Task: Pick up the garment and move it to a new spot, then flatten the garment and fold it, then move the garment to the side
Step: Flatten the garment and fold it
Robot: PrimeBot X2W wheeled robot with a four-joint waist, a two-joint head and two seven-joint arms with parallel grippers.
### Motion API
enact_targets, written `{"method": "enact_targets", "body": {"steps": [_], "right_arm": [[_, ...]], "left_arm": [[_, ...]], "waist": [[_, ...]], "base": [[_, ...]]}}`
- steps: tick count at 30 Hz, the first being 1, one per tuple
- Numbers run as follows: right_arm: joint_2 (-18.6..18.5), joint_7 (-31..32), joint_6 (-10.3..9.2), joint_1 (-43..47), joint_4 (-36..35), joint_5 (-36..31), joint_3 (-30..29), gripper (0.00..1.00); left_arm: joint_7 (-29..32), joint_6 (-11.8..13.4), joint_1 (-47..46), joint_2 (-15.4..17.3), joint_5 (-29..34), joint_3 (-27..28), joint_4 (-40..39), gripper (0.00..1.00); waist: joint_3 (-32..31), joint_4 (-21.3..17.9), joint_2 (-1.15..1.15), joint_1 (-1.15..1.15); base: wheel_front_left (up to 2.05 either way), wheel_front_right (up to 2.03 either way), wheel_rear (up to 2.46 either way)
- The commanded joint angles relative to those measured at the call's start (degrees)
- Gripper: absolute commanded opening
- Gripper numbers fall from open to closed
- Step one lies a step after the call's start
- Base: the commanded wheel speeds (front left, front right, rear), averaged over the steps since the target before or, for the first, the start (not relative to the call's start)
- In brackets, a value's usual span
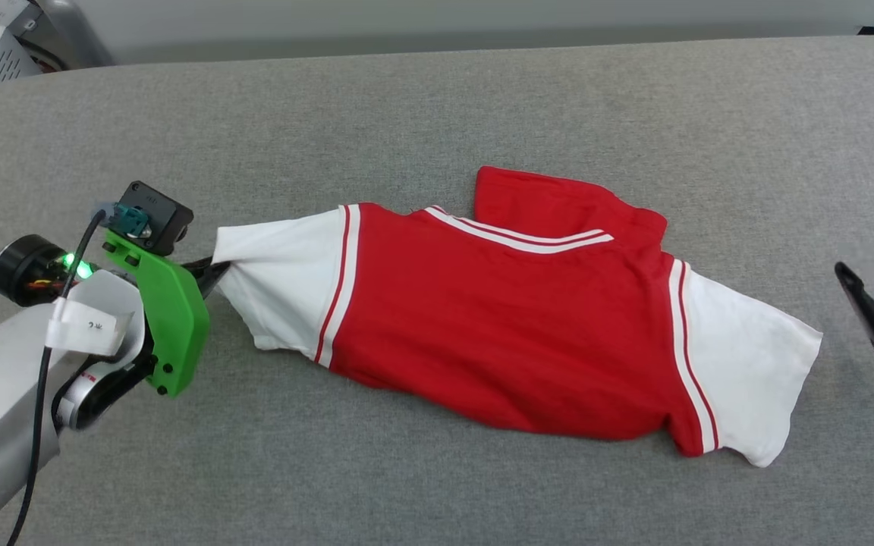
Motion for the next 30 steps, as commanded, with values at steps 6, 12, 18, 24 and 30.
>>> {"method": "enact_targets", "body": {"steps": [6, 12, 18, 24, 30], "right_arm": [[-8.1, 14.1, -0.03, -2.4, -0.9, 12.5, 7.6, 1.00], [-9.0, 20.0, -0.03, -6.4, 1.7, 15.9, 12.7, 1.00], [-8.3, 21.2, -0.03, -9.5, 7.2, 16.4, 17.7, 1.00], [-7.2, 22.0, -0.03, -9.2, 12.3, 18.4, 24.1, 1.00], [-7.5, 19.3, -0.03, -10.1, 13.1, 20.0, 29.0, 0.00]], "left_arm": [[-1.1, 2.3, 0.7, -0.5, 2.4, 0.0, -2.6, 0.00], [-1.6, 3.1, -0.5, -1.1, 3.6, 0.2, -3.9, 0.00], [-1.9, 3.5, -1.5, -1.2, 4.9, 0.2, -4.6, 0.00], [-2.2, 3.7, -2.0, -1.6, 5.3, 0.2, -4.8, 0.00], [-2.9, 3.7, -1.4, -1.5, 4.9, 0.2, -4.1, 0.00]], "waist": [[2.3, 1.7, 0.00, 0.00], [4.8, 2.9, 0.00, 0.00], [7.1, 4.0, 0.00, 0.00], [8.4, 4.7, 0.00, 0.00], [7.4, 4.1, 0.00, 0.00]], "base": [[0.00, 0.00, 0.00], [0.00, 0.00, 0.00], [0.00, 0.00, 0.00], [0.00, 0.00, 0.00], [0.00, 0.00, 0.00]]}}
